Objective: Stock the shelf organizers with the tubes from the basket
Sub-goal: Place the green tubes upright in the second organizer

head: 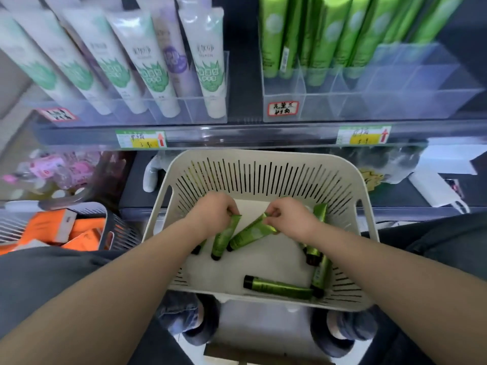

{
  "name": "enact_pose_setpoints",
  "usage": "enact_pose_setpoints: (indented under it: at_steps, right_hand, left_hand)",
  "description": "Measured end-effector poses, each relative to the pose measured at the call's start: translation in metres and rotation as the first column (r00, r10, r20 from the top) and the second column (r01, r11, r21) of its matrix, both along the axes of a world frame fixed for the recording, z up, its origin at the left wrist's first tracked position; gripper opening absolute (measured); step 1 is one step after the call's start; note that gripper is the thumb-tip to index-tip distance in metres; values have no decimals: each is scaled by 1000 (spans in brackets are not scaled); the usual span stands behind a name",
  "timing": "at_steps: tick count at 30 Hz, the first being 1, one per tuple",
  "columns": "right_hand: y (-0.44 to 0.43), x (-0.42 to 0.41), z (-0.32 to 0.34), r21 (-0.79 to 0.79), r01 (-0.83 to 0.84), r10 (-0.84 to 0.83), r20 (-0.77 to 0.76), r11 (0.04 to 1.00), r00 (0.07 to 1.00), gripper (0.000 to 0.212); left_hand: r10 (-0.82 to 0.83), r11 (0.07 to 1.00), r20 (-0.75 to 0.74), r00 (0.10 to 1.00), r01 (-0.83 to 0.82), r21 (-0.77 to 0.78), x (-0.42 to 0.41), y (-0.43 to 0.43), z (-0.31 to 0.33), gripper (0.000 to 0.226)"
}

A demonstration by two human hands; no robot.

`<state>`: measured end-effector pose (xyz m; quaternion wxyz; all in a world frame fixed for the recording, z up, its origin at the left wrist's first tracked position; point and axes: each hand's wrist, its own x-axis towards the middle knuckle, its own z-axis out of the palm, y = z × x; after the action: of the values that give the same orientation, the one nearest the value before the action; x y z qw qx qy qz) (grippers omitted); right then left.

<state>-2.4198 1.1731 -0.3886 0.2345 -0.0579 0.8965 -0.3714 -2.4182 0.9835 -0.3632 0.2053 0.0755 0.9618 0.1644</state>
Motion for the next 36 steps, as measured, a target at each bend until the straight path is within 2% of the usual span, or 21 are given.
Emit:
enact_pose_setpoints:
  at_steps: [4, 6, 12, 22, 36]
  right_hand:
    - [12, 4, 34, 43, -7, 12, -96, 999, 995, 3]
    - [20, 6, 50, 63, -3, 13, -152, 998, 988, 10]
    - [43, 12, 90, 35, 77, -66, -252, 996, 965, 15]
    - [83, 12, 161, -6, 118, -109, -430, 993, 896, 5]
    - [148, -3, 236, -102, 165, -194, -559, 981, 806, 10]
  left_hand:
    - [14, 998, -118, 993, -8, 58, 10, 13, 30, 28]
    - [29, 997, -167, 986, -16, 78, 13, 18, 45, 27]
    - [36, 995, -277, 960, -9, 98, 16, 34, 91, 27]
    - [-35, 992, -435, 900, 84, 94, 17, 84, 162, 21]
    - [-95, 972, -558, 824, 197, 126, -5, 147, 234, 20]
